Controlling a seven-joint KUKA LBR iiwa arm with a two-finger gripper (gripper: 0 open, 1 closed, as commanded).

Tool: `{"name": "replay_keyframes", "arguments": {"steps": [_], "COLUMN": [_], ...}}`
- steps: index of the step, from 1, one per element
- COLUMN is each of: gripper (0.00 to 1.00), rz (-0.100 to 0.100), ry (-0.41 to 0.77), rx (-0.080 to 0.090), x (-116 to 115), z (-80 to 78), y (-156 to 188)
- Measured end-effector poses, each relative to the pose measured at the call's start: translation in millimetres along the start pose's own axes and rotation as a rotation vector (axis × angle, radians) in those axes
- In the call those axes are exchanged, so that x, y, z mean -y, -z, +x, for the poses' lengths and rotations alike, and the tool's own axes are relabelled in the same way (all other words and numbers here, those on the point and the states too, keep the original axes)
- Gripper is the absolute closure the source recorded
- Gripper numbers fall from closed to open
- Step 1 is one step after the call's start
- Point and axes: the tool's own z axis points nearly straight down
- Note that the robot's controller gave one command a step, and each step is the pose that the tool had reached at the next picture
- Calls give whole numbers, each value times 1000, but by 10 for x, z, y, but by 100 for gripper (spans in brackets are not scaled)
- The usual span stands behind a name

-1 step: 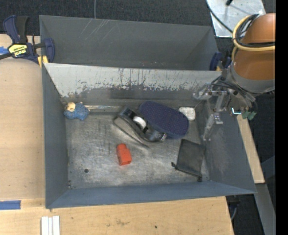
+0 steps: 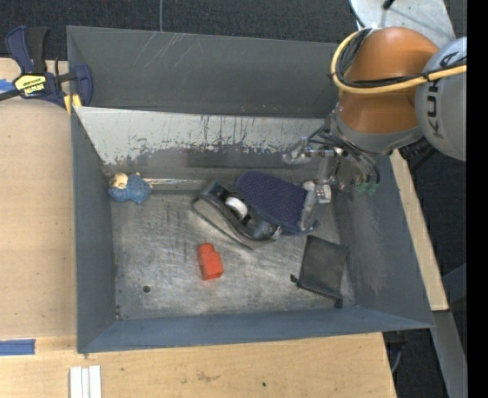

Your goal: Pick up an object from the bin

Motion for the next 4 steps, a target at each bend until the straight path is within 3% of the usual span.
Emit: {"name": "replay_keyframes", "arguments": {"steps": [1,2,3,4], "gripper": [0,100,100,100], "rz": [3,5,13,4], "ry": [106,106,61,246], "rx": [5,13,24,12], "x": [-5,-3,-429,-644], "z": [-144,-162,-50,211], "y": [-867,-867,-925,692]}}
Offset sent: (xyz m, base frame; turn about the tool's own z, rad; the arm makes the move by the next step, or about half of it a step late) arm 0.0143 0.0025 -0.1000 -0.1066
